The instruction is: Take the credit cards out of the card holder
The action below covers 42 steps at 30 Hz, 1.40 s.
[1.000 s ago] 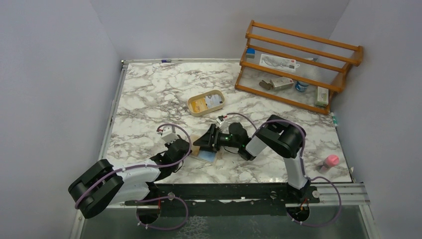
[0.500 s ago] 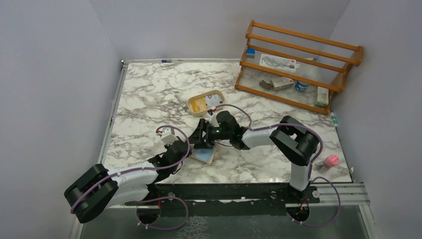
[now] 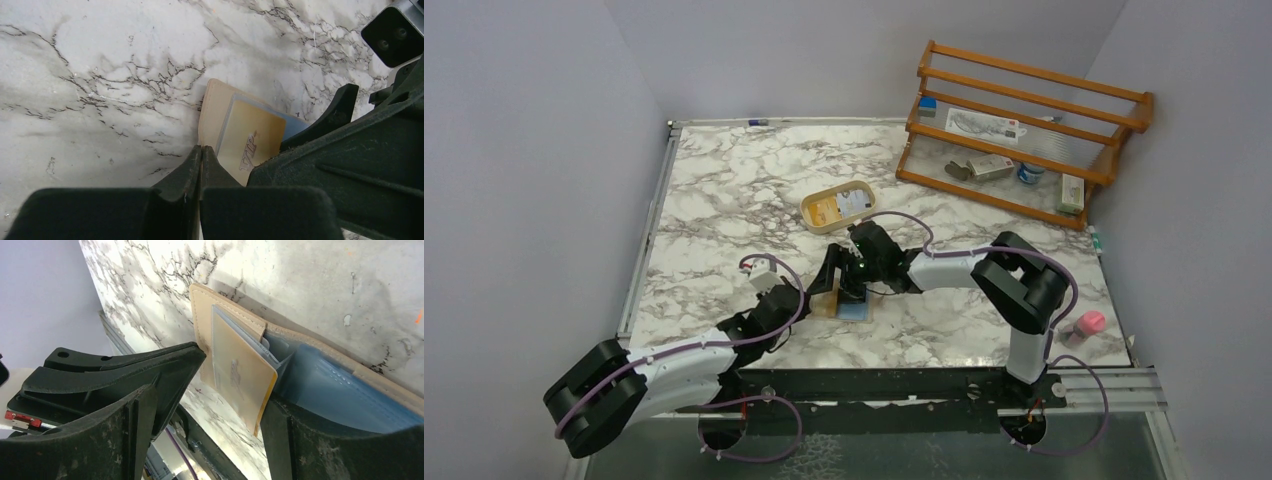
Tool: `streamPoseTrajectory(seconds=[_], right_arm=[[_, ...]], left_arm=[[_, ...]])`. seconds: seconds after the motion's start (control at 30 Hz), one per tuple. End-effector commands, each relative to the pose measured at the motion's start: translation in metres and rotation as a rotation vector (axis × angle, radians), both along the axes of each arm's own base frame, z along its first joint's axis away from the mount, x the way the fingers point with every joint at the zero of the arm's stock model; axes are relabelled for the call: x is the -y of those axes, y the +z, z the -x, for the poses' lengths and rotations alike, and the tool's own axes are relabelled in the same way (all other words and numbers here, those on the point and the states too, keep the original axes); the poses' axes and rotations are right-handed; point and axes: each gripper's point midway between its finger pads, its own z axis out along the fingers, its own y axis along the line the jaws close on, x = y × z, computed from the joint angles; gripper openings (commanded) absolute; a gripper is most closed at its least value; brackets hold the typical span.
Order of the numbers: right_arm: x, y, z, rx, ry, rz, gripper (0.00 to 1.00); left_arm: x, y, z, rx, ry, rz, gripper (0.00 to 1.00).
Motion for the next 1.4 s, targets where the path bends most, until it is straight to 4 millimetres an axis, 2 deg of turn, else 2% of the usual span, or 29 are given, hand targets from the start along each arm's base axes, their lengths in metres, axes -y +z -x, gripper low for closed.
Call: streamPoseTrajectory(seconds=[0.0, 0.1, 0.3, 0.4, 0.53, 0.77, 1.17, 1.37], right_arm=[[0.027, -0.046, 0.000, 0.027, -0.047, 0.174, 0.78], [0.018, -0.045, 0.001, 0.019, -0.058, 0.091, 0.78], [-0.012, -0.017, -0.001, 0.088, 0.001, -0.156, 0.78], [-0.020, 0.000, 0.002, 0.125, 0.032, -0.279, 0.77], [-0.025, 0.014, 0.007, 0.152, 0.072, -0.355, 0.76], [-0.014, 0.028, 0.010, 0.178, 0.074, -0.411, 0.76], [0.013, 0.025, 0.014, 0.174, 0.084, -0.416, 0.74], [0.021, 0.033, 0.017, 0.192, 0.093, -0.455, 0.73]], left_arm=[[0.039, 0.017, 0.022, -0.054, -0.147, 0.159, 0.00], [0.041, 0.018, 0.021, -0.056, -0.147, 0.168, 0.00], [0.045, 0.019, 0.023, -0.064, -0.156, 0.194, 0.00], [0.044, 0.021, 0.023, -0.058, -0.150, 0.205, 0.00], [0.042, 0.022, 0.023, -0.055, -0.144, 0.205, 0.00], [0.035, 0.022, 0.024, -0.052, -0.126, 0.184, 0.00], [0.020, 0.021, 0.025, -0.044, -0.091, 0.157, 0.00], [0.018, 0.016, 0.024, -0.049, -0.083, 0.125, 0.00]])
